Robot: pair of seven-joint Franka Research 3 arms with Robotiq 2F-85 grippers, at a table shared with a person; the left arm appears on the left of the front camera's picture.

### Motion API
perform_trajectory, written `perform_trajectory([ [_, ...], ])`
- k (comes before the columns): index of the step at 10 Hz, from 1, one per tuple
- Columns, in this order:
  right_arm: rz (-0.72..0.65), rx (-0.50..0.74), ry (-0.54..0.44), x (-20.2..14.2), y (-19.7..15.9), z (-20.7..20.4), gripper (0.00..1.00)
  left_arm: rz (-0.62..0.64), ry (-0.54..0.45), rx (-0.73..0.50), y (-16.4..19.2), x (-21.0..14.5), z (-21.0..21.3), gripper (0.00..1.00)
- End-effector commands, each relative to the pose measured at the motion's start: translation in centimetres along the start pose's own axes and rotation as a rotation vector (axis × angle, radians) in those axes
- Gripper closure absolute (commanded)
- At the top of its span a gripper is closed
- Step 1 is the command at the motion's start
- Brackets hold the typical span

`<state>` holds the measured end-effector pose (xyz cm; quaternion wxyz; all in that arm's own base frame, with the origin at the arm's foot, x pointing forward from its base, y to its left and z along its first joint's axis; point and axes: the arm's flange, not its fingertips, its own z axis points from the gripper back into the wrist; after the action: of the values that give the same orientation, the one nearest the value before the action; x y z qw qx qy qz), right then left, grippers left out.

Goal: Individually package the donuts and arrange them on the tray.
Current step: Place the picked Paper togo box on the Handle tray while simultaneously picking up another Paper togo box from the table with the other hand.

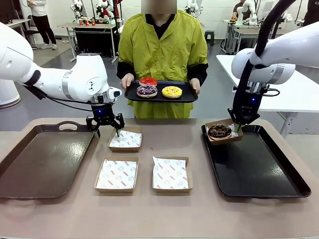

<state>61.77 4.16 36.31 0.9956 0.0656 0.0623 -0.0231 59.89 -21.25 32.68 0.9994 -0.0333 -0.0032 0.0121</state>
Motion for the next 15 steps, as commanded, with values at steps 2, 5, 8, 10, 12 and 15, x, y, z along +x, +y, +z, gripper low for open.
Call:
perform_trajectory([
  [2, 0.023, 0.036, 0.029, 0.8, -0.1, 0.2, 0.00, -0.014, 0.019, -0.005, -0.3, 0.5, 0.3, 0.65],
  [5, 0.025, 0.039, 0.029, 0.8, -0.1, 0.3, 0.00, -0.012, 0.023, -0.008, -0.3, 0.6, 0.3, 1.00],
  [8, 0.022, 0.049, 0.025, 0.5, -0.4, 0.6, 0.00, 0.001, 0.027, -0.003, -0.4, 0.8, 0.4, 1.00],
  [10, 0.021, 0.059, 0.018, 0.1, -0.7, 0.9, 0.00, 0.002, 0.032, -0.004, -0.5, 0.8, 0.5, 1.00],
  [12, 0.020, 0.085, 0.010, -0.8, -1.0, 1.4, 0.00, -0.005, 0.032, -0.004, -0.5, 0.7, 0.8, 1.00],
  [15, 0.050, 0.312, 0.096, -7.5, -4.3, 4.2, 0.00, -0.047, 0.050, -0.065, -0.9, -0.5, 5.2, 1.00],
])
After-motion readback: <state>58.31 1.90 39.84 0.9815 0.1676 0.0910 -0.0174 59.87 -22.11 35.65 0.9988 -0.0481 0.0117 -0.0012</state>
